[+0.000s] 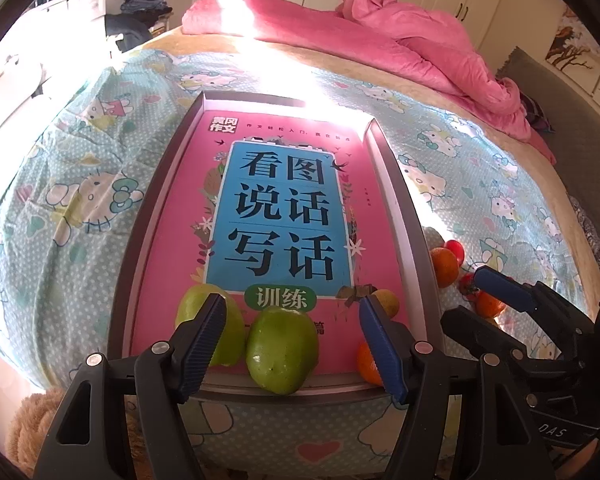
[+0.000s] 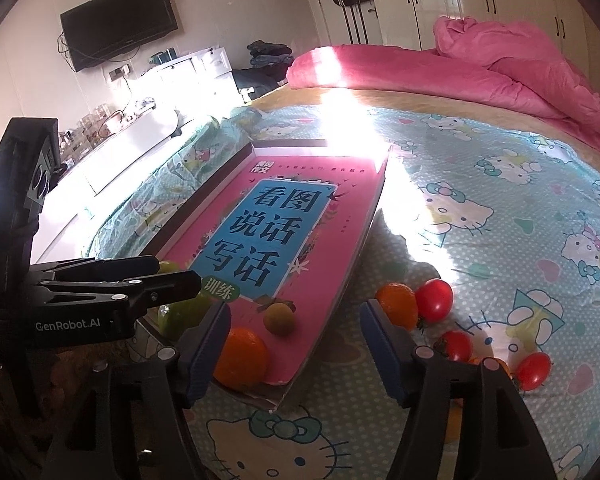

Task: Organize fruits
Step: 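Withdraw both open tools from the workbook back toward the fruit pile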

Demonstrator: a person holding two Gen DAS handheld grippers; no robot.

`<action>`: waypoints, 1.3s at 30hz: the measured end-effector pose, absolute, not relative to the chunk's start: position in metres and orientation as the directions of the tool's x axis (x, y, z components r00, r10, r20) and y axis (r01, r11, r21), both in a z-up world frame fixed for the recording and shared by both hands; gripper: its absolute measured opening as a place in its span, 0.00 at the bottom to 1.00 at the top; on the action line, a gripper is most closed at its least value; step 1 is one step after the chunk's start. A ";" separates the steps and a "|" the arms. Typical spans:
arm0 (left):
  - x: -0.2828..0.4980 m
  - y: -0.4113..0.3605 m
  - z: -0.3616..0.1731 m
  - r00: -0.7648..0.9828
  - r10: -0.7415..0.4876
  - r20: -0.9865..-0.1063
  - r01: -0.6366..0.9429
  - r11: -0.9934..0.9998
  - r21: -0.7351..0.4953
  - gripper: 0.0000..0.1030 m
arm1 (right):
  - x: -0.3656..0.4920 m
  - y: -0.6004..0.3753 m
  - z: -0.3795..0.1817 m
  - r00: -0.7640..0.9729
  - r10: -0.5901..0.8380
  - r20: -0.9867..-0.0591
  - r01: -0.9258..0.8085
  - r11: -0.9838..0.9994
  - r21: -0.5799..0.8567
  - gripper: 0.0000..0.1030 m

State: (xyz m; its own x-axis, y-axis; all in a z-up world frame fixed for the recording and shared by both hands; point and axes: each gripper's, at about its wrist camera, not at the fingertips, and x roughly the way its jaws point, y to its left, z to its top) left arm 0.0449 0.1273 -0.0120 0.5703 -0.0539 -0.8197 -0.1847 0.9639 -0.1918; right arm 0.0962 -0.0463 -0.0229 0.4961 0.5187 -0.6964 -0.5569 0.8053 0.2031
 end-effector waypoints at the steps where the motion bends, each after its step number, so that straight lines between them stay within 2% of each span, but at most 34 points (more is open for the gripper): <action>1: 0.045 0.126 -0.012 0.571 -0.054 -0.819 -0.182 0.965 -0.191 0.69 | 0.096 -0.047 -0.022 0.499 0.517 -0.696 -0.555 0.807 0.202 0.66; 17: 0.045 0.115 -0.012 0.572 -0.050 -0.819 -0.141 0.977 -0.158 0.69 | 0.087 -0.060 -0.009 0.559 0.496 -0.664 -0.532 0.829 0.172 0.73; 24: 0.043 0.111 -0.011 0.572 -0.048 -0.819 -0.127 0.981 -0.146 0.70 | 0.084 -0.069 -0.004 0.581 0.480 -0.657 -0.515 0.842 0.160 0.79; 39: 0.040 0.095 -0.004 0.586 -0.065 -0.807 -0.070 0.989 -0.130 0.70 | 0.077 -0.104 0.000 0.622 0.426 -0.657 -0.416 0.891 0.183 0.81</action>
State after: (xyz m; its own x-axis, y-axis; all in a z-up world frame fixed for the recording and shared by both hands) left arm 0.0398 0.0946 -0.0041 0.5864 -0.0646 -0.8074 -0.0704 0.9890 -0.1303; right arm 0.0774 -0.1040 -0.0001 0.6225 0.4258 -0.6567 -0.4165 0.8906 0.1827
